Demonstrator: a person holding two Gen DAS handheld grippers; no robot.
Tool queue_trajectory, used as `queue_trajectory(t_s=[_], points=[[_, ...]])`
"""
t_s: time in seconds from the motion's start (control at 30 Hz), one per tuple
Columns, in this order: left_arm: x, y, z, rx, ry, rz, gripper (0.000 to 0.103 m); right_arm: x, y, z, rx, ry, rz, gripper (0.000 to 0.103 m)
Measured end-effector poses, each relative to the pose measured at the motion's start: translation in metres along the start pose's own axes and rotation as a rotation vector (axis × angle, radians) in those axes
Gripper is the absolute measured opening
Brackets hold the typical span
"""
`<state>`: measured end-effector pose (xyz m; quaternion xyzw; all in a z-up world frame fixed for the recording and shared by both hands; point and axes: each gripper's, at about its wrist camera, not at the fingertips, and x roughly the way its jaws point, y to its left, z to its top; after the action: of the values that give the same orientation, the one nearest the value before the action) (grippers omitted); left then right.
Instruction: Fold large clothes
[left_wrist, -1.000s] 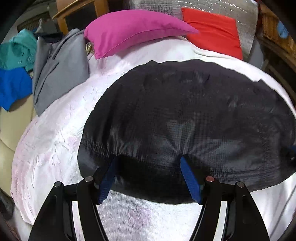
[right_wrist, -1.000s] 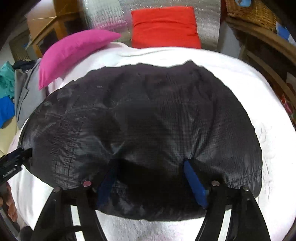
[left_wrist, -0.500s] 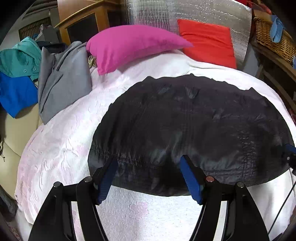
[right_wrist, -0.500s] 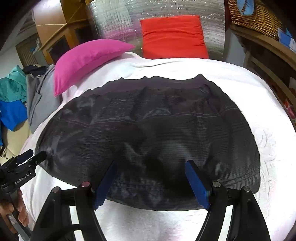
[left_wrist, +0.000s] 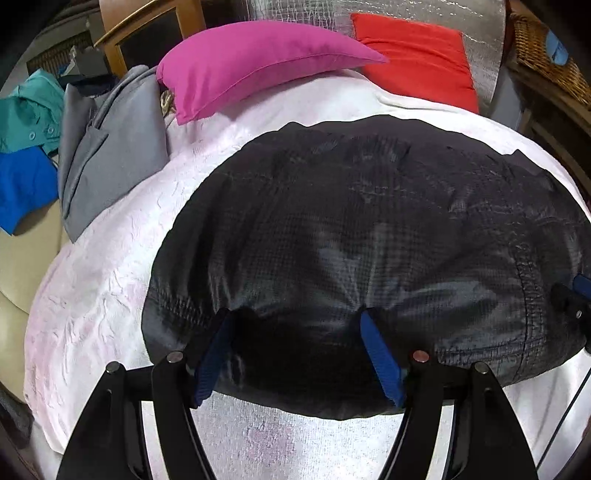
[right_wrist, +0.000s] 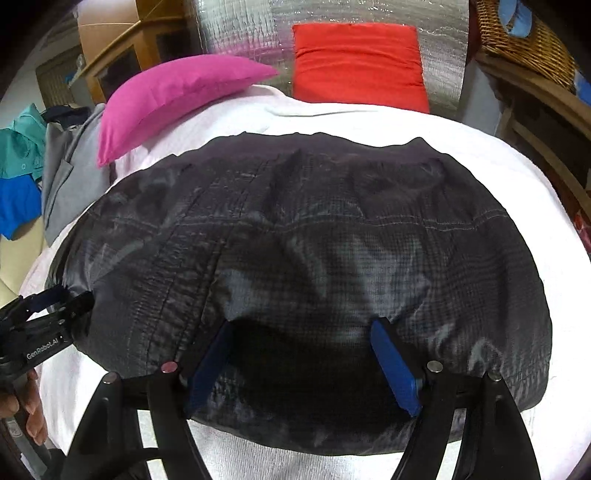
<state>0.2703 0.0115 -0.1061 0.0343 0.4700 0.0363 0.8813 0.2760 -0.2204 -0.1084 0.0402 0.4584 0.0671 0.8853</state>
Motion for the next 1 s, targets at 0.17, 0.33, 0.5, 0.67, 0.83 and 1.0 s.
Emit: queue_trajectory(t_s=[0.17,0.33,0.5,0.67,0.83,1.0], points=[[-0.016,0.010,-0.002,-0.035,0.003,-0.012,0.072,-0.024,-0.010,-0.002,0.045,-0.034,0.003,0.081],[-0.028,0.015,-0.008,-0.046,-0.006,-0.009,0.072,-0.027,-0.027,-0.007,0.064,-0.011,-0.039,0.081],[-0.039,0.026,-0.011,-0.053,-0.005,-0.038,0.072,-0.029,-0.051,-0.004,0.135,0.039,0.055,0.082],[-0.044,0.071,0.004,-0.146,-0.046,-0.112,0.074,-0.061,-0.092,0.010,0.170,-0.025,0.096,0.084],[-0.014,0.113,0.023,-0.281,-0.003,-0.240,0.076,-0.049,-0.174,0.014,0.383,-0.019,0.154,0.087],[0.018,0.119,0.040,-0.275,0.043,-0.321,0.076,-0.010,-0.218,0.015,0.552,0.021,0.326,0.087]])
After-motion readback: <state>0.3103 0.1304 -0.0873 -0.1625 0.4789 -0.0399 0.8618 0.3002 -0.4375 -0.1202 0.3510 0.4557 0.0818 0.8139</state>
